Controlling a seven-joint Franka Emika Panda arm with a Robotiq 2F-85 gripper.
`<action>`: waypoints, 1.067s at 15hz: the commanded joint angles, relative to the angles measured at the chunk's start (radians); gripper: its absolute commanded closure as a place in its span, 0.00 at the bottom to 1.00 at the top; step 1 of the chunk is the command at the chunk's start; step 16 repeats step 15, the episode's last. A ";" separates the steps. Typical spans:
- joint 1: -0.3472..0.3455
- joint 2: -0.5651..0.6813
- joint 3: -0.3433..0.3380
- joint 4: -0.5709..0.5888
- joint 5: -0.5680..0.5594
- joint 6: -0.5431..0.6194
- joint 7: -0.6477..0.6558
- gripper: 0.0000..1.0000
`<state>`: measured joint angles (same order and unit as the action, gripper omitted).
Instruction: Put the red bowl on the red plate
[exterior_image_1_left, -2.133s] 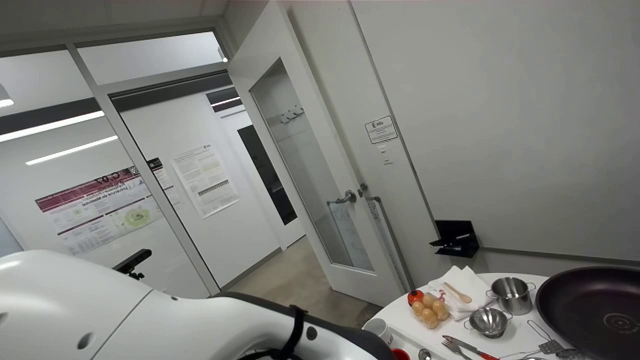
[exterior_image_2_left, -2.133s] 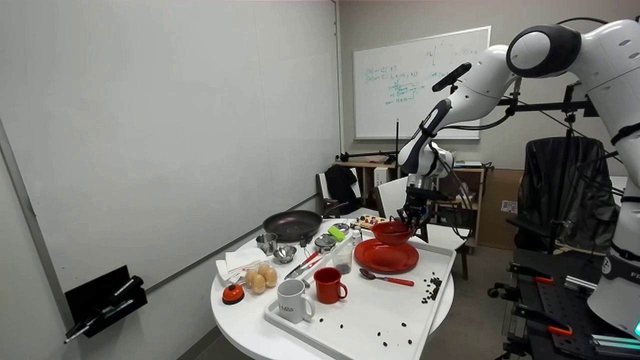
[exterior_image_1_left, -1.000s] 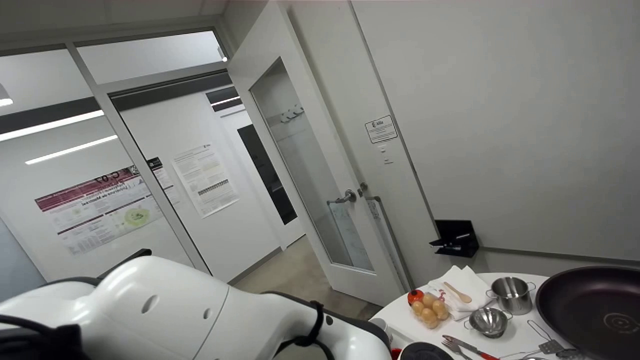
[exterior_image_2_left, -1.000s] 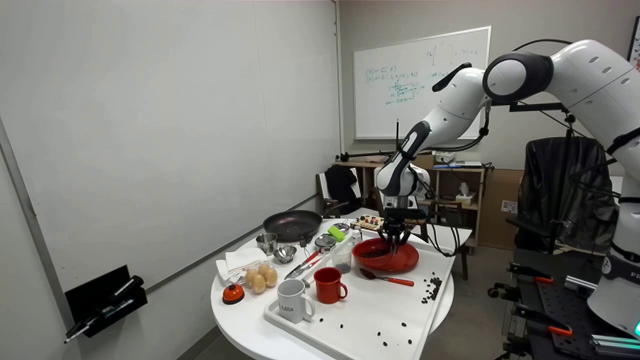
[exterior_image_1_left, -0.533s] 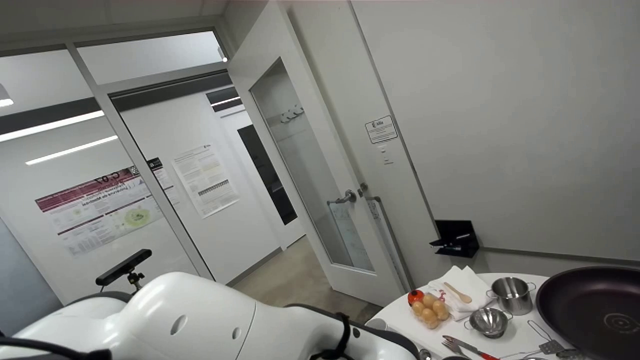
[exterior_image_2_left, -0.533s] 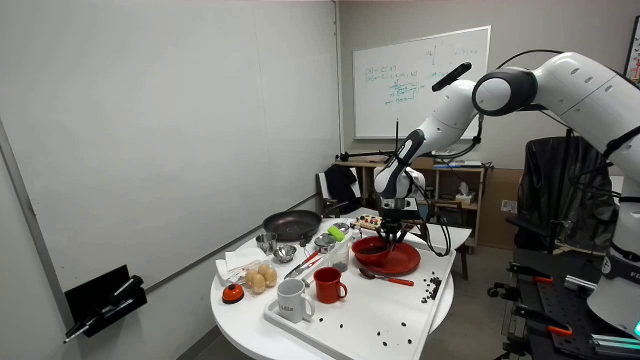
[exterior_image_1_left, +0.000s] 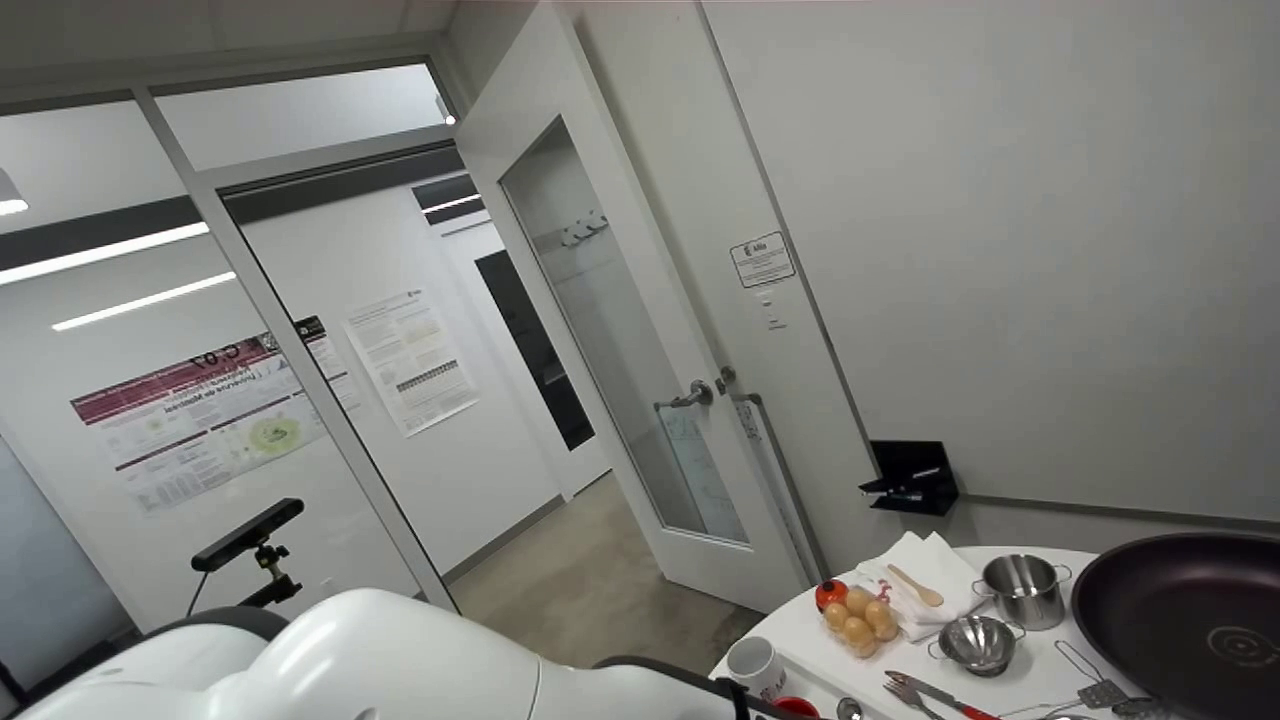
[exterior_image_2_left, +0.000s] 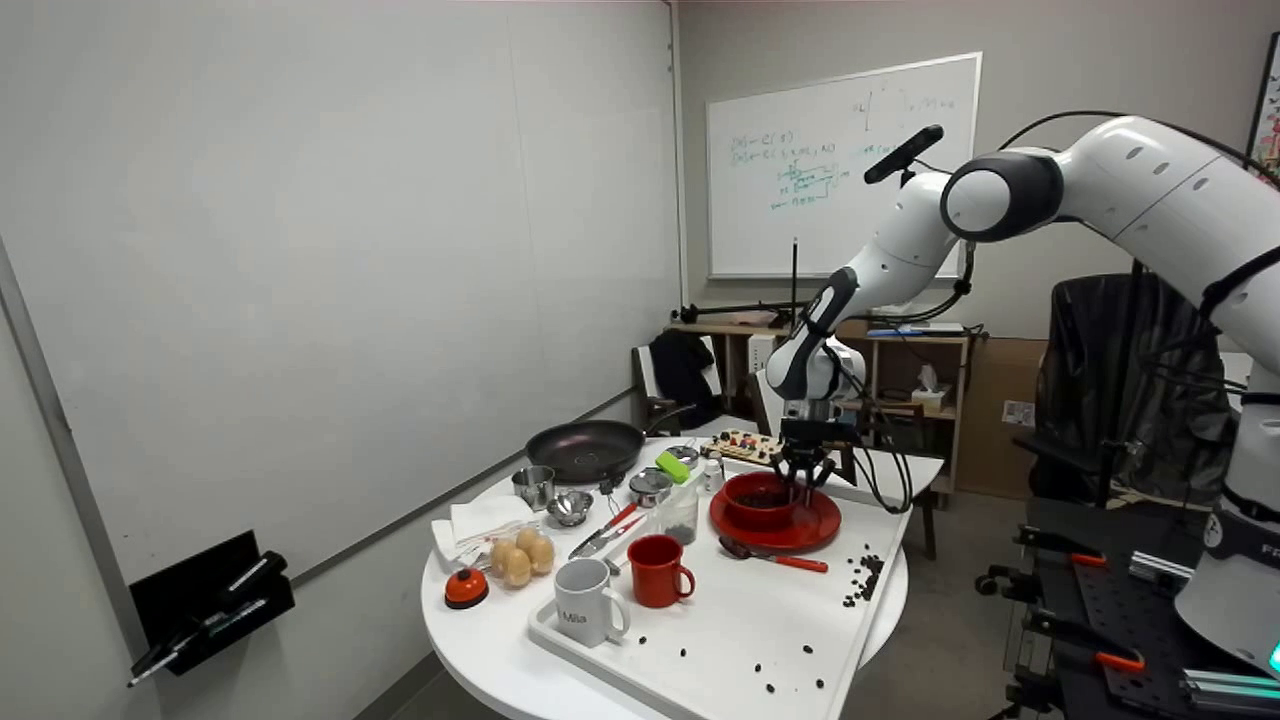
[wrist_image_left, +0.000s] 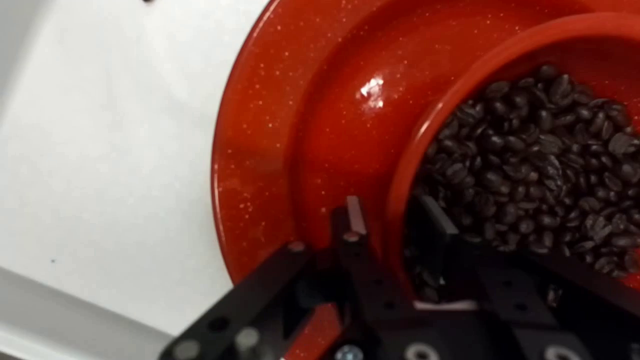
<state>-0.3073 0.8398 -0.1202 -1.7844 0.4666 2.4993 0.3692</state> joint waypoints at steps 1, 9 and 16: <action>-0.014 -0.014 0.021 -0.003 0.013 -0.019 -0.034 0.35; 0.089 -0.260 -0.030 -0.211 -0.171 -0.166 -0.122 0.00; 0.121 -0.323 -0.035 -0.230 -0.268 -0.247 -0.132 0.00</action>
